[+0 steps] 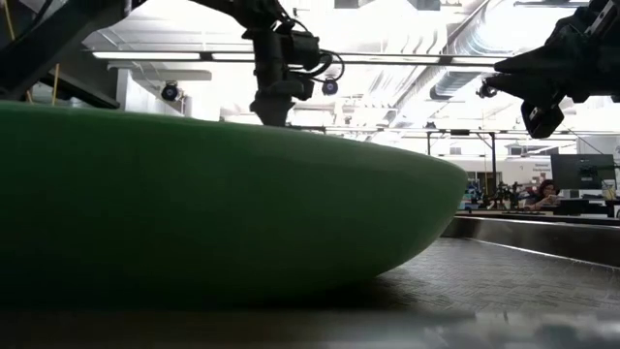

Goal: Set up tray
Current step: Put the gray bowl on the green plate

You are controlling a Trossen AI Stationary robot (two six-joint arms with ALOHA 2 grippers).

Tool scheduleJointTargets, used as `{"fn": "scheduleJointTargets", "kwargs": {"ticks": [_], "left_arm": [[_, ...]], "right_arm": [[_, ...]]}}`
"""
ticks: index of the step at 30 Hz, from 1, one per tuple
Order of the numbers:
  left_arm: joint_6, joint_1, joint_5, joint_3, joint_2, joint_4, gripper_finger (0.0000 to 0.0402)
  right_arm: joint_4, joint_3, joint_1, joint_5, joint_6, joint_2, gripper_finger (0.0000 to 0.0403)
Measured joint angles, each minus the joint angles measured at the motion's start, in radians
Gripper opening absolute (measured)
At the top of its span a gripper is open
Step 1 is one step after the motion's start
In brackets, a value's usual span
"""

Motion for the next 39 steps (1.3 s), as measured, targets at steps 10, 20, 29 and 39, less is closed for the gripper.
{"fn": "scheduleJointTargets", "kwargs": {"ticks": [10,20,29,39], "left_arm": [[-0.026,0.091,0.092,0.0,0.0,0.042,0.0134],[-0.033,0.147,0.122,0.0,0.0,0.038,0.0172],[-0.022,0.146,0.114,0.0,0.0,0.056,0.026],[-0.083,0.146,0.11,0.0,0.0,0.055,0.0289]], "right_arm": [[0.0,0.0,0.0,0.0,0.002,0.0,0.0074],[0.0,0.0,0.0,0.0,0.002,0.0,0.0074],[0.0,0.0,0.0,0.0,0.001,0.0,0.0074],[0.0,0.0,0.0,0.0,-0.001,0.0,0.0074]]}}
